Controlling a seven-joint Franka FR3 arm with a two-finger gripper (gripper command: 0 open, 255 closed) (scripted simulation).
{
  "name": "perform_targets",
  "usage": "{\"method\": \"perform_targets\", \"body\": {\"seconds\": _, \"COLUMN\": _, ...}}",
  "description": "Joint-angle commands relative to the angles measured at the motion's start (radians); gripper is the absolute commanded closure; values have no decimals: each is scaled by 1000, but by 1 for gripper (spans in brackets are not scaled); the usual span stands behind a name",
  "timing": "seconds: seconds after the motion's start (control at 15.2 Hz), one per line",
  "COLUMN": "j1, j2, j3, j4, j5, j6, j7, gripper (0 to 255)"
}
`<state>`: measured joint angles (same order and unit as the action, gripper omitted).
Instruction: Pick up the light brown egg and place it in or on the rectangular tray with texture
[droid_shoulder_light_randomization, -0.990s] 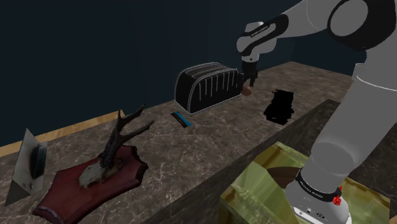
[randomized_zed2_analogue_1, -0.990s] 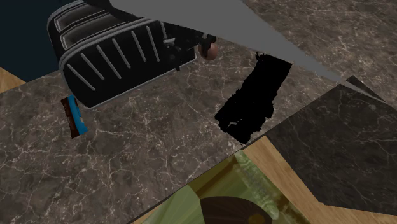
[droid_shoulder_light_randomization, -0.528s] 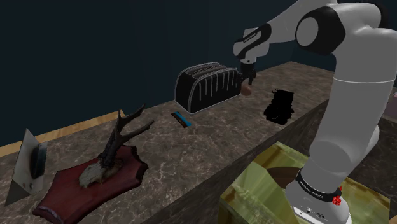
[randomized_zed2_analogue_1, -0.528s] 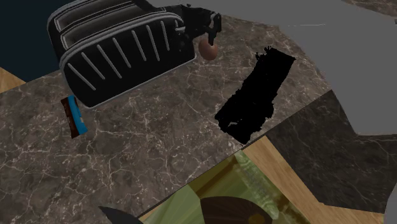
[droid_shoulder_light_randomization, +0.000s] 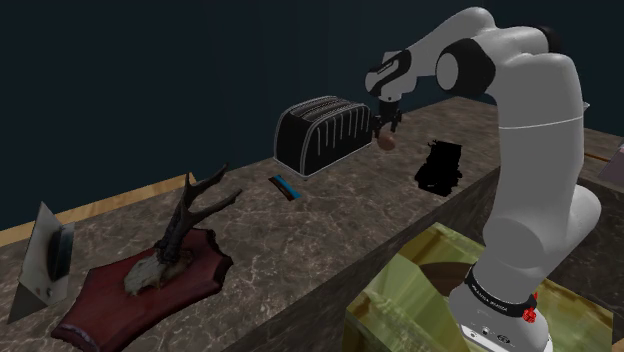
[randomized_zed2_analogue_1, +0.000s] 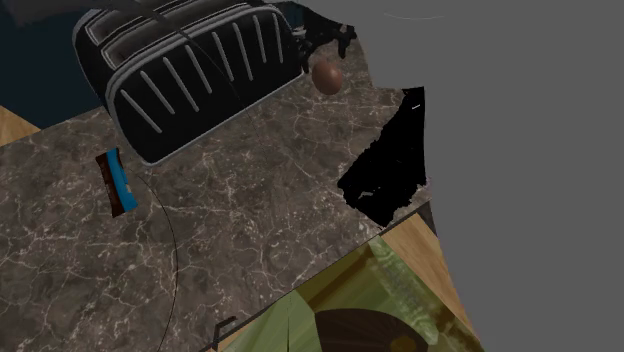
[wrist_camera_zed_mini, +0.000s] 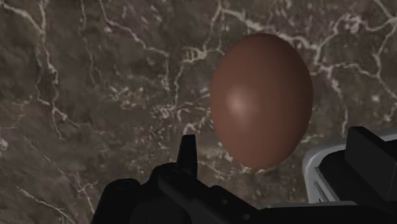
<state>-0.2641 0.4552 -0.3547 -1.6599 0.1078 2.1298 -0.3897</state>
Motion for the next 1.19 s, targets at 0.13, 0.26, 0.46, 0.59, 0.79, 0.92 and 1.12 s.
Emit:
{"method": "perform_targets", "body": {"seconds": 0.13, "j1": -6, "j2": 29, "j3": 5, "j4": -12, "j5": 11, "j6": 40, "j7": -5, "gripper": 0}}
{"method": "perform_targets", "body": {"seconds": 0.26, "j1": -9, "j2": 47, "j3": 9, "j4": -21, "j5": 17, "j6": 66, "j7": -9, "gripper": 0}}
{"method": "perform_targets", "body": {"seconds": 0.46, "j1": -9, "j2": 47, "j3": 9, "j4": -21, "j5": 17, "j6": 66, "j7": -9, "gripper": 0}}
{"method": "perform_targets", "body": {"seconds": 0.59, "j1": -9, "j2": 47, "j3": 9, "j4": -21, "j5": 17, "j6": 66, "j7": -9, "gripper": 0}}
{"method": "perform_targets", "body": {"seconds": 0.79, "j1": -9, "j2": 47, "j3": 9, "j4": -21, "j5": 17, "j6": 66, "j7": -9, "gripper": 0}}
{"method": "perform_targets", "body": {"seconds": 0.92, "j1": -9, "j2": 47, "j3": 9, "j4": -21, "j5": 17, "j6": 66, "j7": -9, "gripper": 255}}
{"method": "perform_targets", "body": {"seconds": 1.12, "j1": -10, "j2": 48, "j3": 9, "j4": -20, "j5": 17, "j6": 66, "j7": -9, "gripper": 255}}
